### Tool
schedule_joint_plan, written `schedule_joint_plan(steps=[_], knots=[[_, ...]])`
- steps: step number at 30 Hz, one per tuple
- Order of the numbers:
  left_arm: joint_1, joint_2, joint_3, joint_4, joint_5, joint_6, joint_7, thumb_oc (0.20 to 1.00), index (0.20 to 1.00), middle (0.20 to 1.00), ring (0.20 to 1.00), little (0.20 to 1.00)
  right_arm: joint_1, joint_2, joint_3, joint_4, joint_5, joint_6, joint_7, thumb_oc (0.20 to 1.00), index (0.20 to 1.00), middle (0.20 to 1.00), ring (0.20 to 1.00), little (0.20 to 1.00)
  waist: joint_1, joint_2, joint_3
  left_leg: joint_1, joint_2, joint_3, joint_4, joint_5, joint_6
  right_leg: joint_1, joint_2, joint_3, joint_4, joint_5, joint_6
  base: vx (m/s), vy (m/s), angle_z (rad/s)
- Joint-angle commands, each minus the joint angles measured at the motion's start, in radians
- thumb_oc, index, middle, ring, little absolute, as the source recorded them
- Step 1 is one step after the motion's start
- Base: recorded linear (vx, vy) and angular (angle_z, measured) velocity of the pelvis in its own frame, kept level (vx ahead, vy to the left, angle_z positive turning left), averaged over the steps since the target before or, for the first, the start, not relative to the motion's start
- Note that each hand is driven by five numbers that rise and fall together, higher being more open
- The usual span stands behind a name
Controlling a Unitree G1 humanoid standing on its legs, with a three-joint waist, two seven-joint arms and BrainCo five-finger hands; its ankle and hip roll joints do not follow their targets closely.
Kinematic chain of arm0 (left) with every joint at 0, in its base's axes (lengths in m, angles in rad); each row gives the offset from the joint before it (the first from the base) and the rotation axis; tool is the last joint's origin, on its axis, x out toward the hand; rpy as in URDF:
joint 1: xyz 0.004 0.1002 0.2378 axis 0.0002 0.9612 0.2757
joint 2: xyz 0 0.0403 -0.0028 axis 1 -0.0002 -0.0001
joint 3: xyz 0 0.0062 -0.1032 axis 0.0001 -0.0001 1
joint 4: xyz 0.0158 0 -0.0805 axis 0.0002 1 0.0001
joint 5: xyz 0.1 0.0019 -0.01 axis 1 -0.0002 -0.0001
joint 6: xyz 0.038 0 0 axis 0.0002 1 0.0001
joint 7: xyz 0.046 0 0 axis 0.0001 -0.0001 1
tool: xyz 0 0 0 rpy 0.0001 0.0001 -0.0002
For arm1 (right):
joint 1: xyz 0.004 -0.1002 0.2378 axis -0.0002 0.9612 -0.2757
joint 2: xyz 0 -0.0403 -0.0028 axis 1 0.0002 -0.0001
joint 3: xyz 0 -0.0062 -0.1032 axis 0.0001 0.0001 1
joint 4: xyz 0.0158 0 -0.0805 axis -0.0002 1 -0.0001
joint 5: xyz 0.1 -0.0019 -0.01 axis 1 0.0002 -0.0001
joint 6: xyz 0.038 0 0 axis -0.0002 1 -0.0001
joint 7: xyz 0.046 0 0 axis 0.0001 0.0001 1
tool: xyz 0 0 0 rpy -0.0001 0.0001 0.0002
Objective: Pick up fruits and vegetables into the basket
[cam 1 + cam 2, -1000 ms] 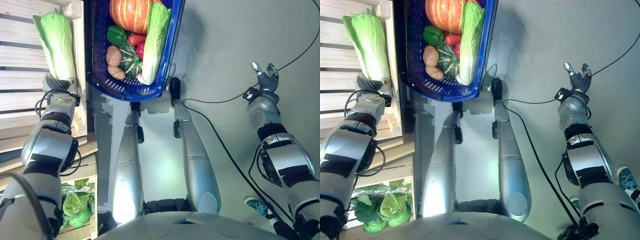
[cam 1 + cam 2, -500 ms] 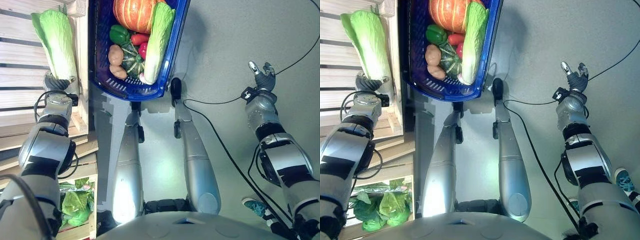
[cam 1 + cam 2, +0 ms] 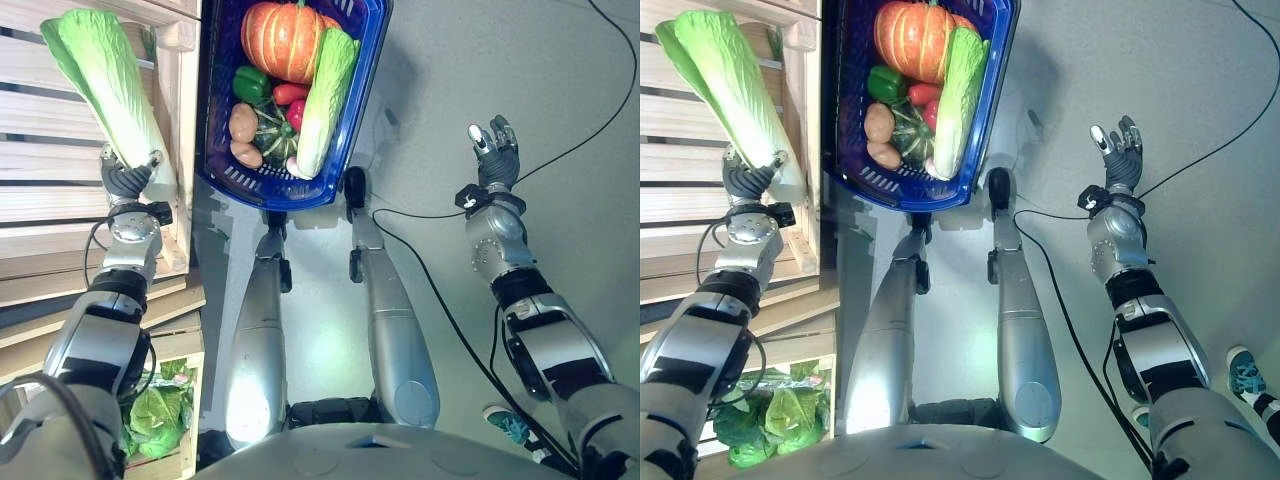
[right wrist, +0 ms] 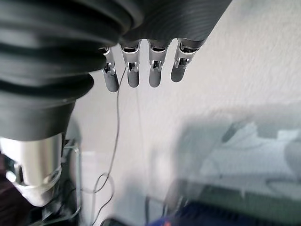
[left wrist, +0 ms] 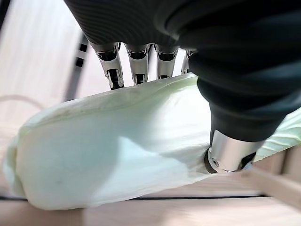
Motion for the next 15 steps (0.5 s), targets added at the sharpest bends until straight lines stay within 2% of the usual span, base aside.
schedule_joint_plan(steps=[1, 7, 11, 15], knots=[[0.05, -0.072, 0.059, -0.115, 0.074, -0.098, 0.038, 0.2, 0.2, 0.2, 0.2, 0.2, 0.072, -0.031, -0.035, -0.11, -0.051, -0.06, -0.028, 1.0, 1.0, 1.0, 1.0, 1.0, 0.019, 0.065, -0.015, 0.042, -0.042, 0.007, -0.101, 0.035, -0.007, 0.068, 0.049, -0.069, 0.075, -0.164, 0.034, 0.0, 0.0, 0.0], [0.083, -0.069, 0.053, -0.283, 0.17, -0.135, 0.008, 0.2, 0.2, 0.2, 0.2, 0.2, 0.122, -0.027, -0.074, -0.241, -0.101, -0.071, -0.025, 1.0, 1.0, 1.0, 1.0, 1.0, 0.022, 0.073, -0.015, 0.057, -0.044, 0.012, -0.107, 0.039, -0.001, 0.089, 0.048, -0.072, 0.076, -0.167, 0.034, 0.0, 0.0, 0.0], [0.086, -0.038, 0.025, -0.401, 0.21, -0.1, -0.071, 0.2, 0.2, 0.2, 0.2, 0.2, 0.138, -0.028, -0.086, -0.333, -0.138, -0.064, -0.016, 1.0, 1.0, 1.0, 1.0, 1.0, 0.02, 0.076, -0.015, 0.067, -0.044, 0.017, -0.115, 0.042, 0.002, 0.099, 0.048, -0.074, 0.071, -0.161, 0.037, 0.0, 0.0, 0.0], [0.081, 0.002, -0.003, -0.482, 0.235, -0.105, -0.136, 0.2, 0.2, 0.2, 0.2, 0.2, 0.147, -0.039, -0.085, -0.411, -0.133, -0.056, 0.027, 1.0, 1.0, 1.0, 1.0, 1.0, 0.014, 0.08, -0.015, 0.071, -0.041, 0.026, -0.123, 0.047, 0.003, 0.103, 0.046, -0.073, 0.066, -0.156, 0.041, 0.0, 0.0, 0.0]])
